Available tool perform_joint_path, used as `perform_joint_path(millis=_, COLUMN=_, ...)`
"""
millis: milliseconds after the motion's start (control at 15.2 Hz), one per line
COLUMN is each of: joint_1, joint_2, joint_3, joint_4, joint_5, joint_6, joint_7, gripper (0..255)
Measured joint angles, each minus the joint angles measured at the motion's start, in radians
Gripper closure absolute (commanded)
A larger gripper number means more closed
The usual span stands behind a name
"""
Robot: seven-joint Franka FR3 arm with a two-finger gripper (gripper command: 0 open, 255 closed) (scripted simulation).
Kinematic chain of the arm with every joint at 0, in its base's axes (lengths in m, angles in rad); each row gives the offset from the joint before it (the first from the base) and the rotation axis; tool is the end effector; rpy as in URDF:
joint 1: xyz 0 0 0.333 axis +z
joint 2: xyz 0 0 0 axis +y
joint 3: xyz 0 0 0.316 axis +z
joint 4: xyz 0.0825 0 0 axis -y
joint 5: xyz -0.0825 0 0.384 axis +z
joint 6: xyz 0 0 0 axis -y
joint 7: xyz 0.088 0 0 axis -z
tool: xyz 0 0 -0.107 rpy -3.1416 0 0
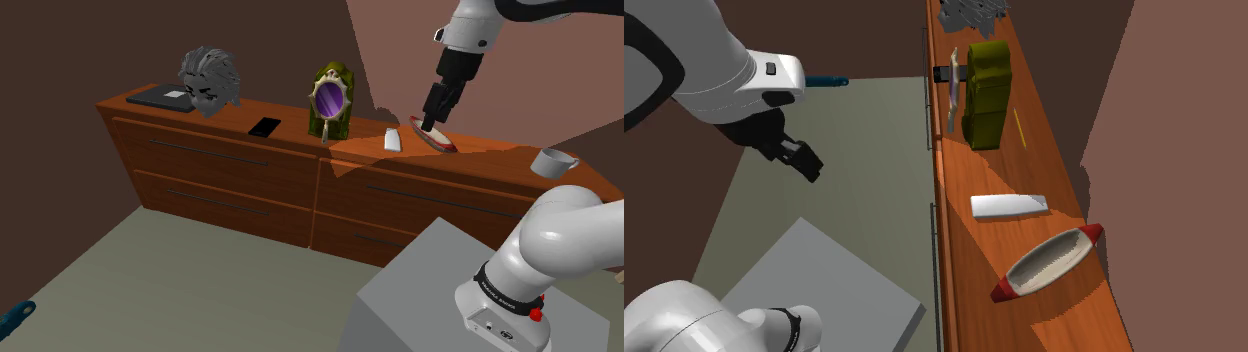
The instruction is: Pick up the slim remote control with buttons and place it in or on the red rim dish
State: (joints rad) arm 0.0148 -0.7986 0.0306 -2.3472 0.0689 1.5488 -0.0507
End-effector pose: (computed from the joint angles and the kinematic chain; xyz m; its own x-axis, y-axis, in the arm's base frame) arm 0.3007 0.0242 0.5966 0.9961 0.0882 0.0024 0.0882 -0.9950 -0.0469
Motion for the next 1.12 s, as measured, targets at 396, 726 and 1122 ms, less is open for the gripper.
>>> perform_joint_path(millis=396, joint_1=-0.042, joint_2=0.13, joint_3=-0.008, joint_4=0.02, joint_5=-0.012, joint_6=0.108, joint_7=0.049, gripper=0)
perform_joint_path(millis=726, joint_1=-0.095, joint_2=0.277, joint_3=-0.028, joint_4=0.056, joint_5=-0.03, joint_6=0.218, joint_7=0.104, gripper=0)
perform_joint_path(millis=1122, joint_1=-0.147, joint_2=0.478, joint_3=-0.051, joint_4=0.145, joint_5=-0.044, joint_6=0.328, joint_7=0.183, gripper=0)
